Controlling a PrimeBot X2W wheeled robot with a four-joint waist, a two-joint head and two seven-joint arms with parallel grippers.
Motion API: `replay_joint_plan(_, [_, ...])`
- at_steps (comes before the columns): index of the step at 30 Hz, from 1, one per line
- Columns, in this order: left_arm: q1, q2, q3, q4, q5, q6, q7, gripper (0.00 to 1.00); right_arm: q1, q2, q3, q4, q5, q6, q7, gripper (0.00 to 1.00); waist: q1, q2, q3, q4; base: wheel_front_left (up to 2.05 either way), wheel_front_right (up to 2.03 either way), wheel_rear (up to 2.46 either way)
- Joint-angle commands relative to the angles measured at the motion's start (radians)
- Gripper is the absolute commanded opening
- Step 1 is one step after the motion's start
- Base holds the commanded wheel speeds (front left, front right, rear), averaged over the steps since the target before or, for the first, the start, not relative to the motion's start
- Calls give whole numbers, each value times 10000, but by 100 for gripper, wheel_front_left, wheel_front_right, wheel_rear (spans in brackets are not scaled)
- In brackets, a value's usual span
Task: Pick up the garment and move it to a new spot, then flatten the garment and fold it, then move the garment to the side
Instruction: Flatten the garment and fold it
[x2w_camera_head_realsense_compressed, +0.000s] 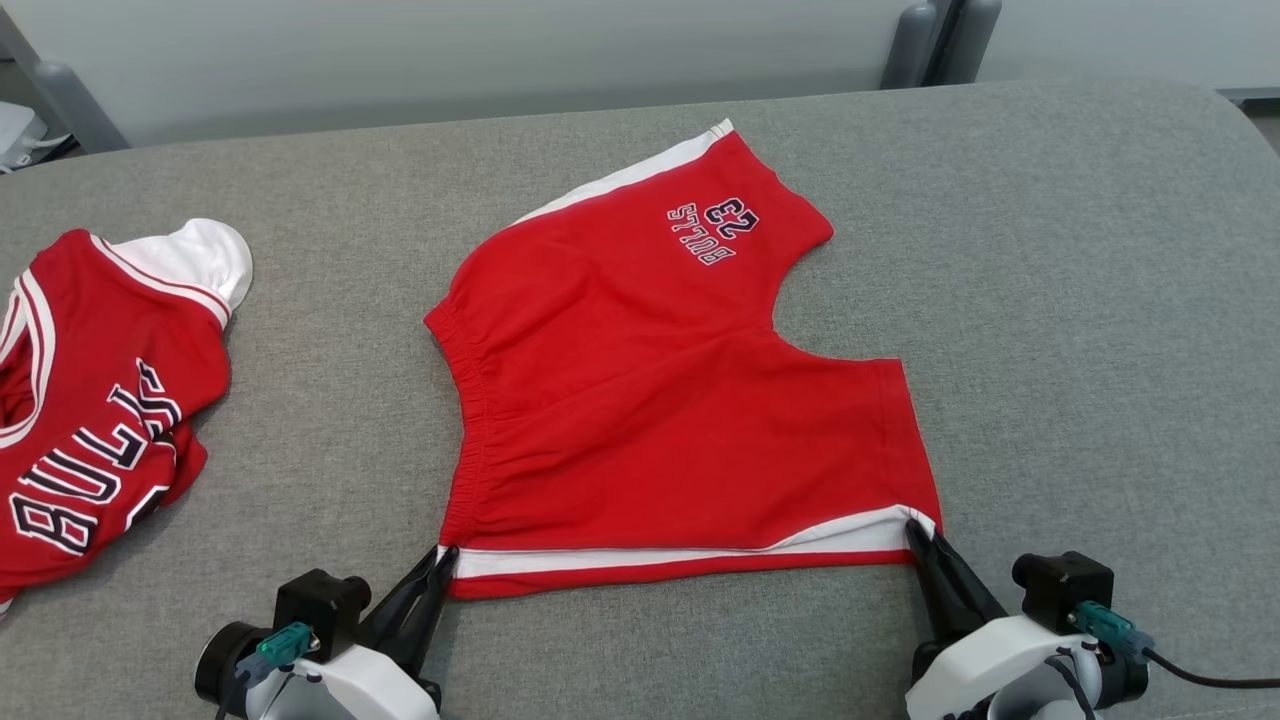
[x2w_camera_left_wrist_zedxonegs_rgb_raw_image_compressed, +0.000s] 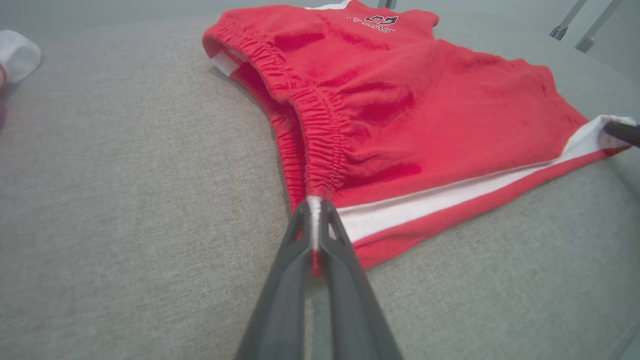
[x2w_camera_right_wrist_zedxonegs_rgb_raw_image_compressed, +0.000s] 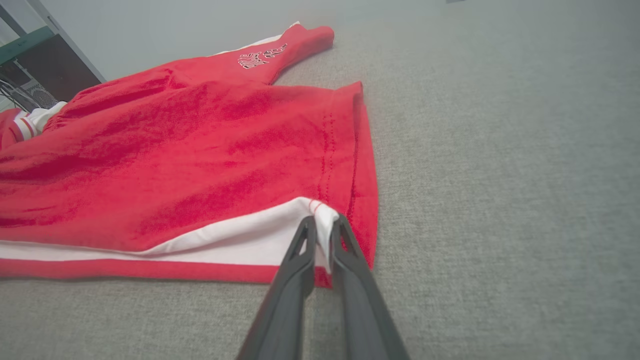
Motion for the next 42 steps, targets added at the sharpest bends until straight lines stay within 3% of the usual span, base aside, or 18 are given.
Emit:
replay_joint_plan(1, [-167, 252, 326, -272, -130, 67, -1, 0, -151, -54, 236, -271, -164, -29, -63, 0, 0, 0, -11, -29, 0, 0, 0])
replay_joint_plan(7, [-42, 264, 344, -981, -546, 31, 24, 0, 14, -54, -167, -1436, -591, -29, -63, 0, 0, 0, -55, -169, 0, 0, 0])
replay_joint_plan(17, [742, 807, 252, -3754, -1655, -48, 760, 0, 874, -373, -709, -3952, -930, -29, -63, 0, 0, 0, -353, -429, 0, 0, 0])
replay_joint_plan(27, [2467, 1423, 420, -6640, -2398, 445, 2061, 0, 2364, -872, -1006, -5764, -733, -29, -63, 0, 0, 0, -496, -714, 0, 0, 0])
replay_joint_plan(33, [2136, 1059, 341, -6590, -3186, 399, 2291, 0, 1618, -743, -1270, -4597, -1064, -29, 83, 0, 0, 0, -497, -654, 0, 0, 0])
replay_joint_plan(42, [-68, -120, 34, -3977, -4991, -14, 1878, 0, -1757, -575, -886, -863, -1238, -29, 154, 0, 0, 0, -242, -214, 0, 0, 0])
